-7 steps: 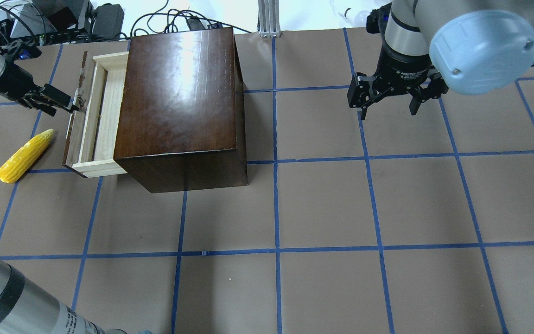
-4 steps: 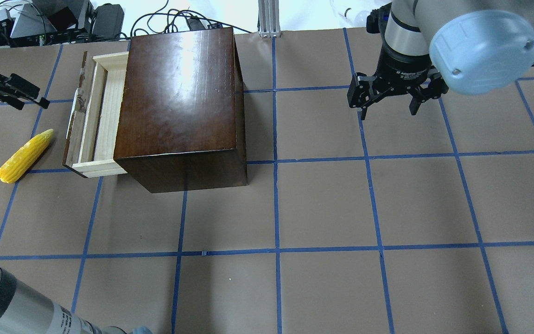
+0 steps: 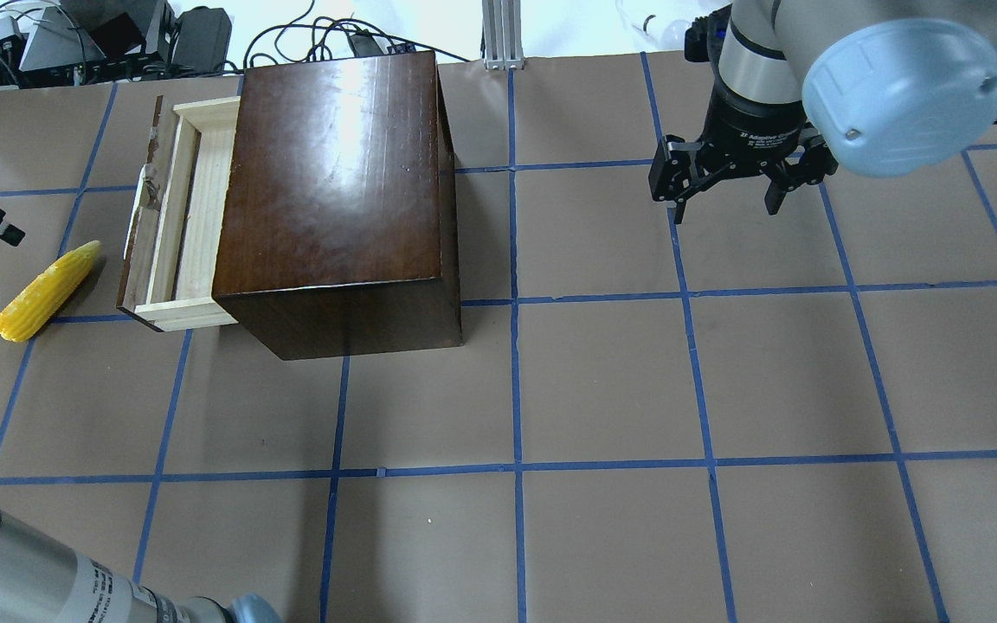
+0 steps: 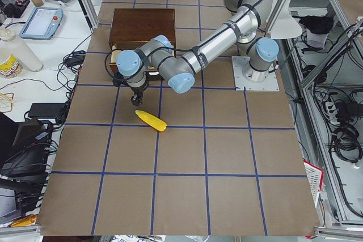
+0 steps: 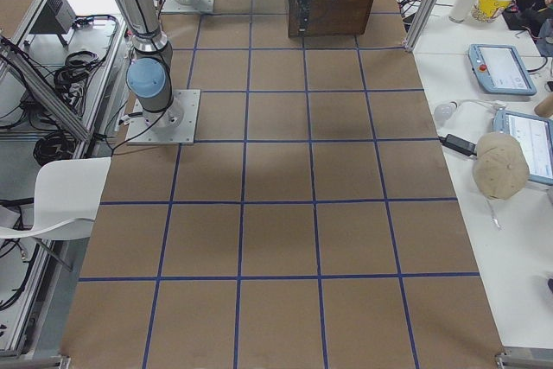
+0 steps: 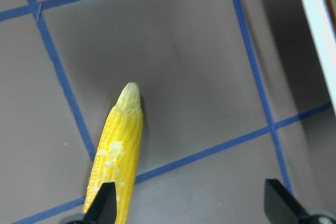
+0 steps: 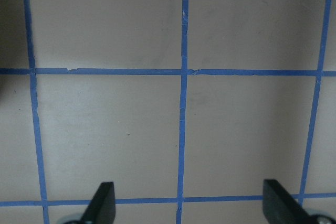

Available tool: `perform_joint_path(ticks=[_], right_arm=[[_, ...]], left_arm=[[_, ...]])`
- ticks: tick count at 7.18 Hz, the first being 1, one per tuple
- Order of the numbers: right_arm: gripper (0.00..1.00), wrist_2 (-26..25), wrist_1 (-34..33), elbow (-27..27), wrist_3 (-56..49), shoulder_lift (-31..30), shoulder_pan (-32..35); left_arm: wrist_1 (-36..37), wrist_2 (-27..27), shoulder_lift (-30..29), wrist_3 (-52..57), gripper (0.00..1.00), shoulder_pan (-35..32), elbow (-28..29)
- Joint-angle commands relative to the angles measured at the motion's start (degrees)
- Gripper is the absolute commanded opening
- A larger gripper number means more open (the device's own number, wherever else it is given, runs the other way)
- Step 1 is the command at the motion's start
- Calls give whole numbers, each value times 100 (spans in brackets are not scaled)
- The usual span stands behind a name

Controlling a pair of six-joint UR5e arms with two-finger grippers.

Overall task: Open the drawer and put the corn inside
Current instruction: 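Release the handle and move the left gripper over the yellow corn, then lower the left gripper and grasp the yellow corn cob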

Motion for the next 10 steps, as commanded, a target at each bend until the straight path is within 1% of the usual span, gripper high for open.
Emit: perform_joint_path(ticks=[1,2,4,5,10], right_arm=[[100,8,2,0,0,8,0],[100,8,2,0,0,8,0],[100,8,2,0,0,8,0],[100,8,-7,0,0,8,0],[100,8,2,0,0,8,0]], left_arm=[[1230,515,11,648,100,74,-695],[1733,517,-15,921,100,83,-1021],[2123,508,-94,1291,100,109,-1348],[2237,508,-156,1362,100,109,-1384],[2318,517,-569,1451,100,109,-1323]])
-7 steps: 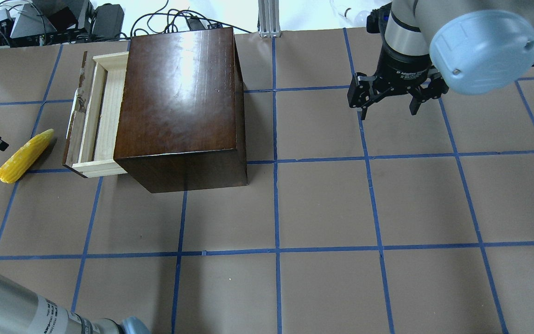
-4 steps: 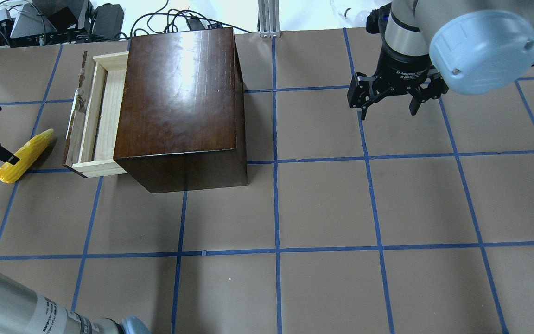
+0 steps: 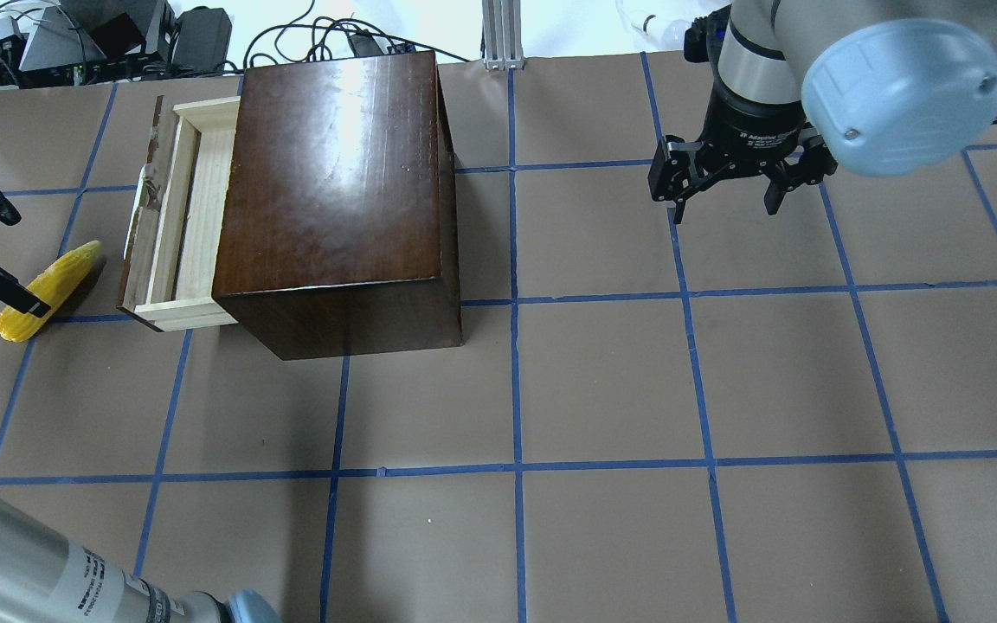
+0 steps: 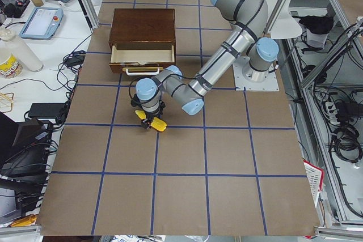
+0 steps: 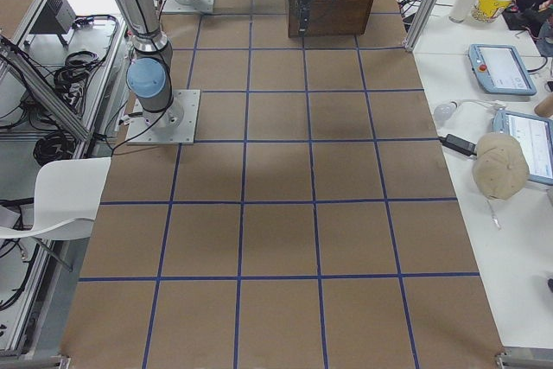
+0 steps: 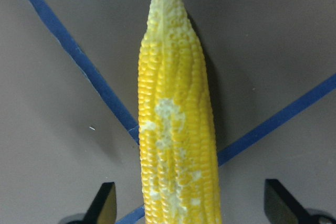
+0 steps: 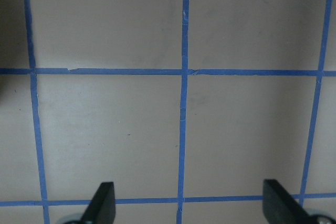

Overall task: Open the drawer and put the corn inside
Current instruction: 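Lower the left gripper and grasp the yellow corn cob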

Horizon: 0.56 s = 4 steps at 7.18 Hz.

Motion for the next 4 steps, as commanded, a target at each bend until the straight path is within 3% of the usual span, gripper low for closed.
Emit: perform_joint_path(ticks=[1,2,3,4], right_arm=[[100,0,1,0,0,2,0],[100,0,1,0,0,2,0],[100,0,-8,0,0,2,0],[100,0,1,0,0,2,0]], left_arm=[[5,1,-124,25,84,0,37],[5,19,-142,16,31,0,55],[5,28,-125,25,0,0,73],[5,106,-99,34,0,0,73]])
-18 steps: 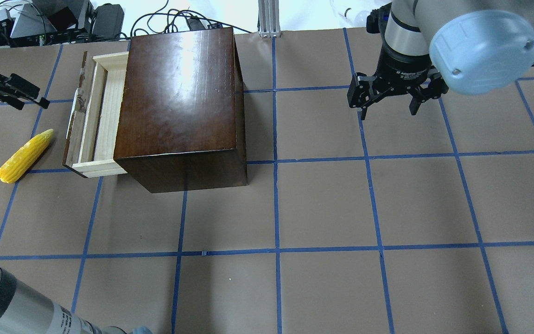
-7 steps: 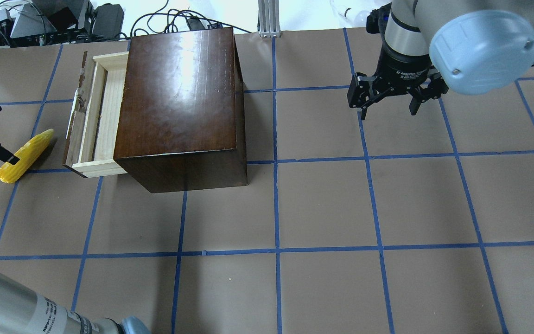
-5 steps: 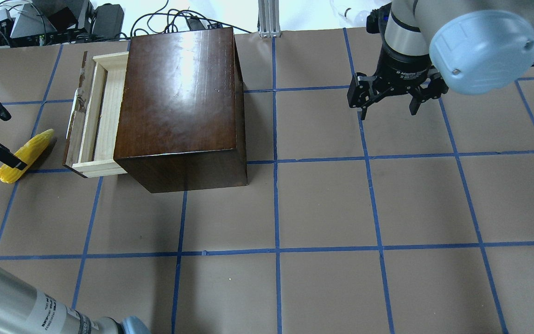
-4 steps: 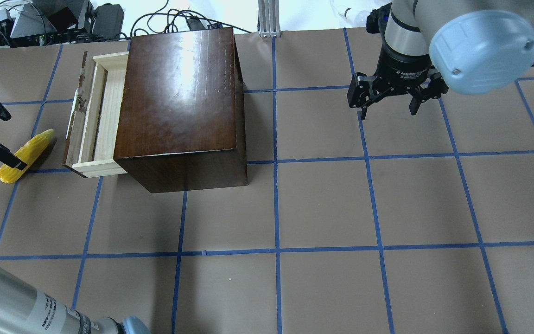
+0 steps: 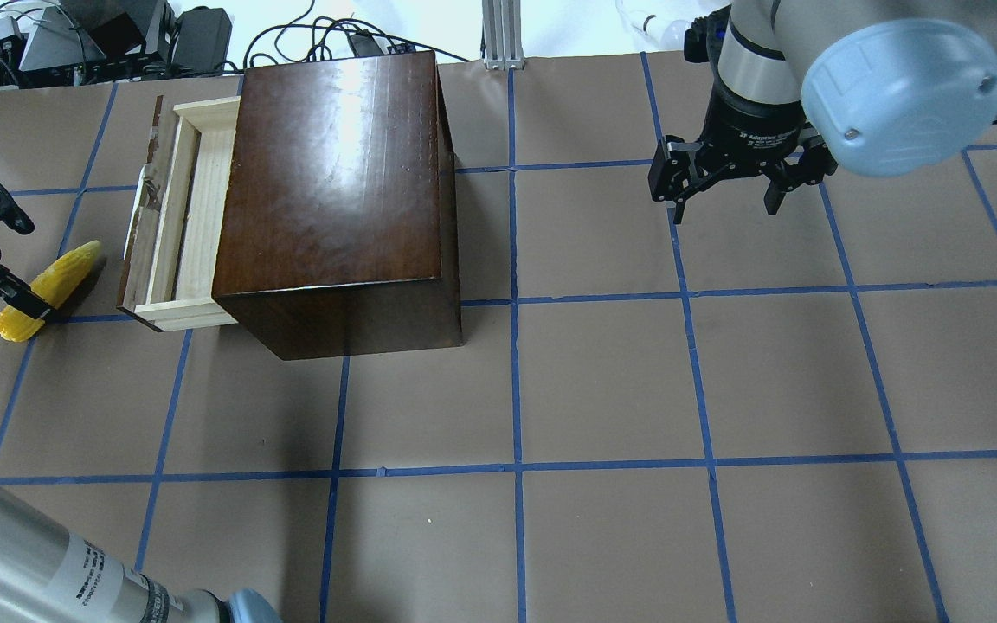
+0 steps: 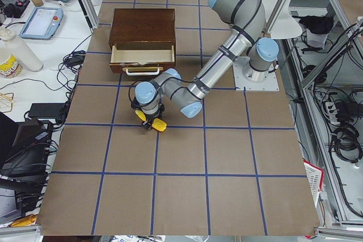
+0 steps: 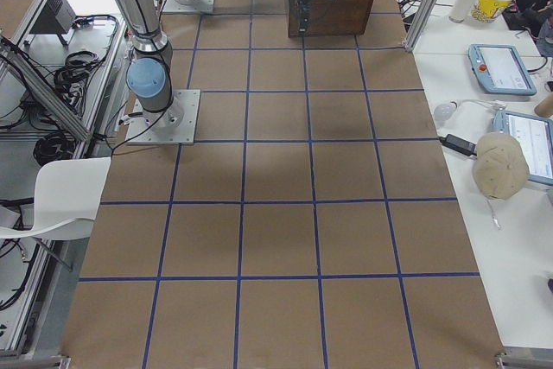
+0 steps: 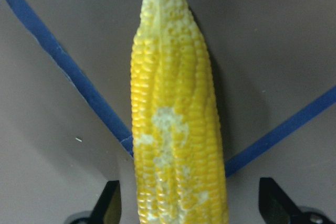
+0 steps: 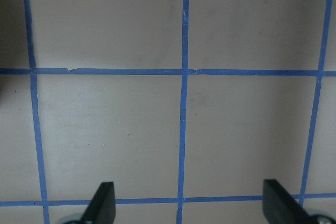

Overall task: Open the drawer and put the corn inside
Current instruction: 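Lower the left gripper and grasp the yellow corn cob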

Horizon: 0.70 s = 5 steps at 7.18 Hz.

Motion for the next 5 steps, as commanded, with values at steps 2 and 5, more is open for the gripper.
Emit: perform_joint_path(ticks=[2,5], right_arm=[[100,0,-5,0,0,0,0],[100,0,-5,0,0,0,0]], left_arm=[[-61,22,124,0,0,-9,245],[-734,-75,501,-515,0,-210,816]])
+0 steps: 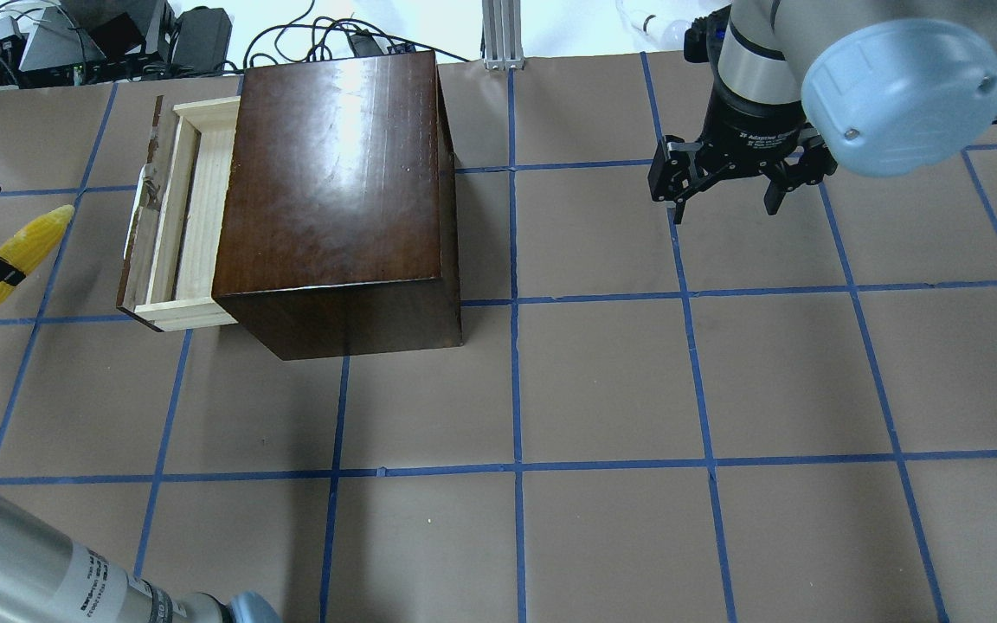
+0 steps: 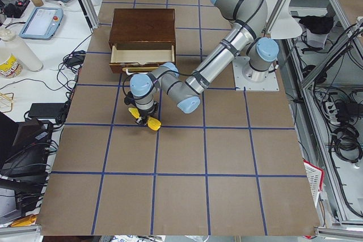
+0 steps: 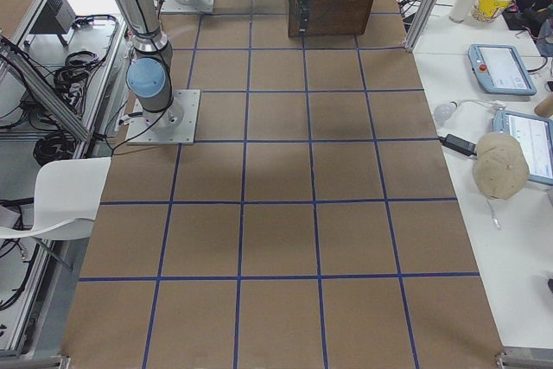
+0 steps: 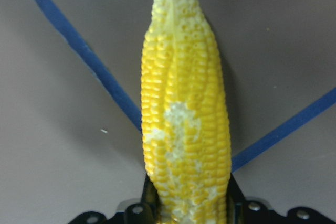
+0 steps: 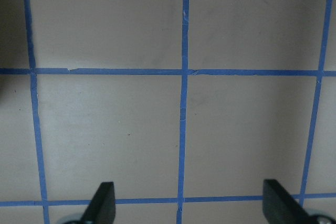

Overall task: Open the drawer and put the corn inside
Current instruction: 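Lift the corn and carry it with the left gripper over the drawer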

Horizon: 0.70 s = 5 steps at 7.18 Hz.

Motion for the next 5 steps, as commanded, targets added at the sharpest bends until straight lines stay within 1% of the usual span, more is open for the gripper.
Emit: perform_joint_path(ticks=[1,3,4,5], right_arm=[[100,0,3,0,0,0,0],[100,9,-6,0,0,0,0],[100,9,3,0,0,0,0],[100,17,3,0,0,0,0]], left_arm=[[-982,-91,336,-846,0,-280,576],[-2134,-143,635,-1691,0,-641,1236],[-2557,-388,793,-2261,0,-843,1413],[-2752,-425,986,-2745,0,-1010,1423]])
